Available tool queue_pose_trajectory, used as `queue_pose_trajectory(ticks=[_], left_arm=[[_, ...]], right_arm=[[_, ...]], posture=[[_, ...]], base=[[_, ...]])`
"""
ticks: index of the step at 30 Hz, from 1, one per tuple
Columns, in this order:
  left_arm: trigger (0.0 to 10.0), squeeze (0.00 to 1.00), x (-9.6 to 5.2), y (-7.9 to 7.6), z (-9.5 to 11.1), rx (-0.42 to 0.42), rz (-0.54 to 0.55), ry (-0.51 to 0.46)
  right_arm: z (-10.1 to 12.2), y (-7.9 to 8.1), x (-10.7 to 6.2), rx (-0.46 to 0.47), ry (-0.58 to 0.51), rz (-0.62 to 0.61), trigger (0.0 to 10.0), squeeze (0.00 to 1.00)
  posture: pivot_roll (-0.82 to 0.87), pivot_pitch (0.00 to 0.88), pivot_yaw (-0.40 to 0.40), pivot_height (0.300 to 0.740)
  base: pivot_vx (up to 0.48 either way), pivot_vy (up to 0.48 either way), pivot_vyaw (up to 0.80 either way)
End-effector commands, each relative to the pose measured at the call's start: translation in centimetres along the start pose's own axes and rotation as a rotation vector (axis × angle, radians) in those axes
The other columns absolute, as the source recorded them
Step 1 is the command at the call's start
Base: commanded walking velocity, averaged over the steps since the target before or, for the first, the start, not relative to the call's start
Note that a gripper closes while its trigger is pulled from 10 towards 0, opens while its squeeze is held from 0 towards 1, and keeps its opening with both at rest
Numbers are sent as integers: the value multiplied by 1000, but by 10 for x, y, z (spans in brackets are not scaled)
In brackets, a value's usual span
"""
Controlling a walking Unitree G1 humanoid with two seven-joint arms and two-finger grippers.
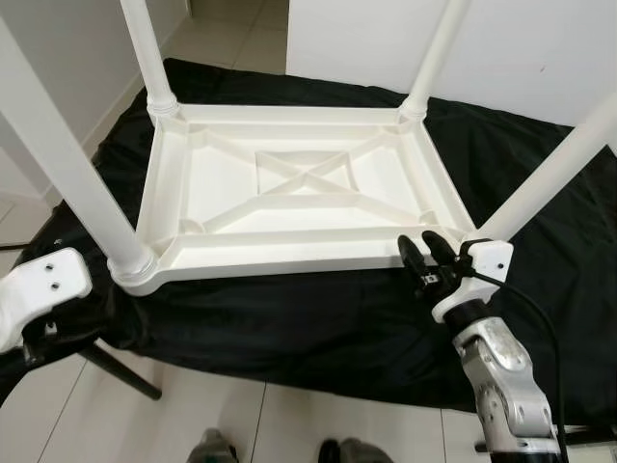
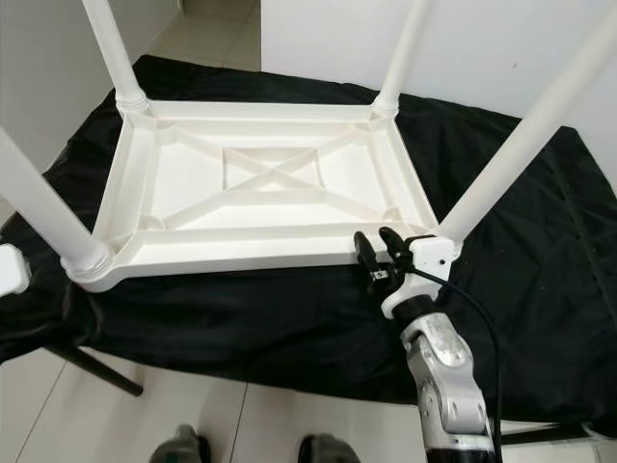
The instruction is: Building children table
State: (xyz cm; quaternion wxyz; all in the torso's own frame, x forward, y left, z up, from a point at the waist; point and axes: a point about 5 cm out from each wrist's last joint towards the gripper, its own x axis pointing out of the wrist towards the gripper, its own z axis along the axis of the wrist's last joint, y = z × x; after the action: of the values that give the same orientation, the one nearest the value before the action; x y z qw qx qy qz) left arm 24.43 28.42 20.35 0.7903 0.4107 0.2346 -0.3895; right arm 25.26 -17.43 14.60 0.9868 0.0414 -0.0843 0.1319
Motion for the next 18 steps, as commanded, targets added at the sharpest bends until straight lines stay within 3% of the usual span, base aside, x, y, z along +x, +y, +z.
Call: queue_pose_trajectory(ticks=[1,5,6,8,11,15,18], left_arm=[[10000,0,1,27,3,68,339,-2],[10000,0,2,43,9,37,469,-78],[10000,0,2,49,10,-29,519,-119],[10000,0,0,58,18,-11,633,-180],[10000,0,0,58,18,-11,633,-180],[10000,0,16,49,23,-170,529,-338],[10000,0,24,45,19,-184,515,-350]], right_arm=[[-3,-1,-2,0,11,-4,10000,0],[-3,-2,-2,-1,9,-7,10000,0],[-3,-2,-2,0,8,-8,10000,0],[-3,-2,-2,-1,8,-9,10000,0],[-3,-2,-2,-1,8,-9,10000,0],[-4,-3,-2,-1,8,-12,10000,0],[-4,-3,-2,-2,10,-12,10000,0]], posture=[[130,92,-51,740],[127,90,-50,740],[127,89,-50,740],[126,88,-51,740],[126,88,-51,740],[125,87,-52,740],[124,85,-54,740]], base=[[0,0,0],[0,0,0],[0,0,0],[0,0,0],[0,0,0],[0,0,0],[0,0,0]])
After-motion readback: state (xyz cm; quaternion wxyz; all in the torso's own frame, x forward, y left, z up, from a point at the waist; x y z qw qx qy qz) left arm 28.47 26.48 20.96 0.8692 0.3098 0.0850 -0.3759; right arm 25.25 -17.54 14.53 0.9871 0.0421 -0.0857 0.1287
